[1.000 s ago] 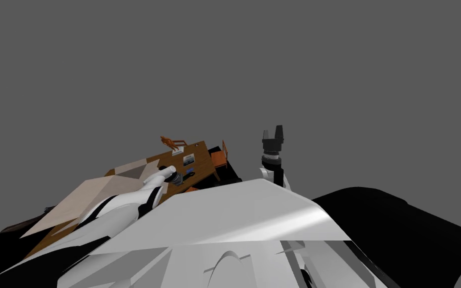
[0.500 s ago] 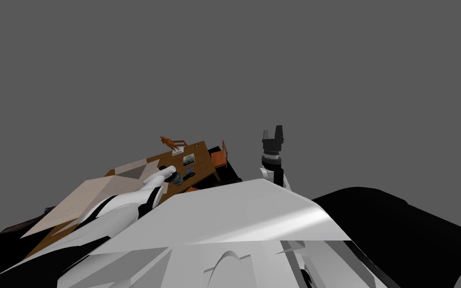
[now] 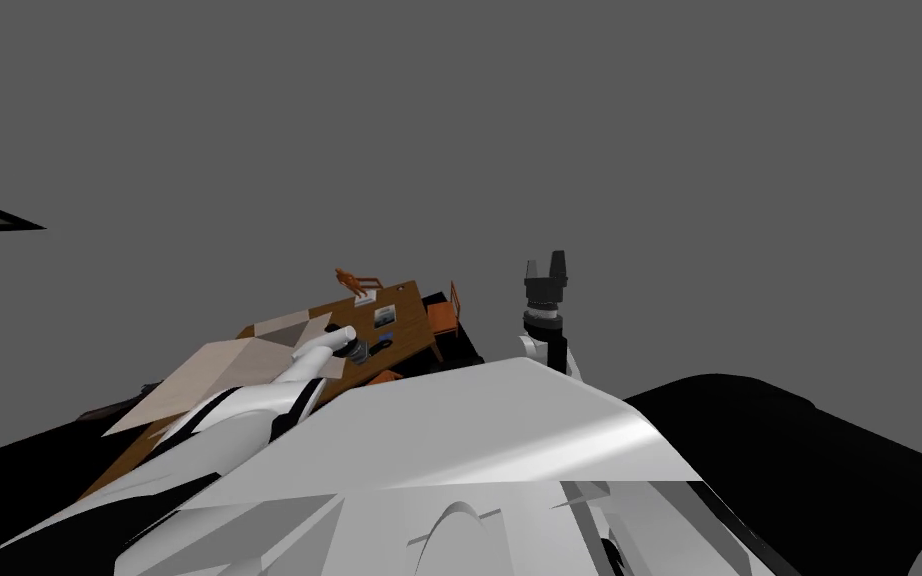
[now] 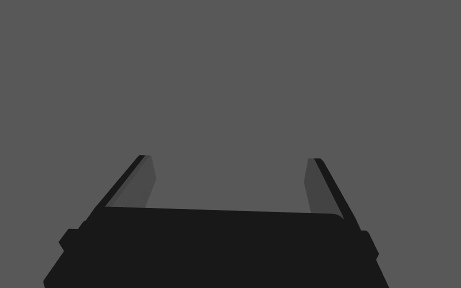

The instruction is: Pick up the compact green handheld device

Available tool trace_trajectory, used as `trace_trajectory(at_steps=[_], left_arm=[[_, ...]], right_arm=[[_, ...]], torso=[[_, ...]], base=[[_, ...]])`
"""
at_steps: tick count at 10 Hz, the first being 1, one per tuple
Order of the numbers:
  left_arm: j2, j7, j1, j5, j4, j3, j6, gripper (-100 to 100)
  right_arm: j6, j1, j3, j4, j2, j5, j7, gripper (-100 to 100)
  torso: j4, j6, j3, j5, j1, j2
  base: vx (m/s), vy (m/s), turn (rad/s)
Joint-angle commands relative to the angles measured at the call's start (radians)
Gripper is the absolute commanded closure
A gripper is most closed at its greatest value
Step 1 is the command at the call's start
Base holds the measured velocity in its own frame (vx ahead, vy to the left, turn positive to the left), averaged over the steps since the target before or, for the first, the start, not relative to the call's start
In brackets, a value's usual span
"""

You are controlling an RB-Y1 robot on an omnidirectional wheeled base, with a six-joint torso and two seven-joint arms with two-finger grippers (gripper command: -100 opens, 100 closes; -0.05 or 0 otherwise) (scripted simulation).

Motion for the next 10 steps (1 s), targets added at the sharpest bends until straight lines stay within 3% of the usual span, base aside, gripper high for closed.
trace_trajectory(at_steps=[1,2,5,6,7,10], left_arm=[[0.014,0.037,0.004,0.031,-0.050,-0.050,0.010,100],[0.014,0.037,0.004,0.031,-0.053,-0.075,0.010,100],[0.035,0.106,0.012,0.083,-0.151,-0.164,0.031,100],[0.035,0.106,0.012,0.083,-0.151,-0.188,0.031,100],[0.045,0.141,0.016,0.109,-0.200,-0.221,0.041,100],[0.056,0.175,0.020,0.135,-0.249,-0.301,0.051,100]], right_arm=[[0.000,0.000,0.000,0.000,0.000,0.000,0.000,0],[0.000,0.000,0.000,0.000,0.000,0.000,0.000,0],[0.000,0.000,0.000,0.000,0.000,0.000,0.000,0],[0.000,0.000,0.000,0.000,0.000,0.000,0.000,0],[0.000,0.000,0.000,0.000,0.000,0.000,0.000,0],[0.000,0.000,0.000,0.000,0.000,0.000,0.000,0]], torso=[[0.000,0.000,0.000,0.000,0.000,0.000],[0.000,-0.001,0.000,0.000,0.000,0.001],[0.000,0.001,0.000,0.000,-0.001,0.000],[0.000,0.000,0.000,0.000,0.000,0.001],[-0.001,0.001,0.000,0.000,-0.001,0.000],[-0.001,0.001,-0.001,0.000,0.000,0.000]], base=[[0.025,0.013,0.138],[0.025,0.008,0.087],[0.027,0.012,0.118],[0.021,0.006,0.070],[0.029,0.003,0.117],[0.025,0.009,0.098]])
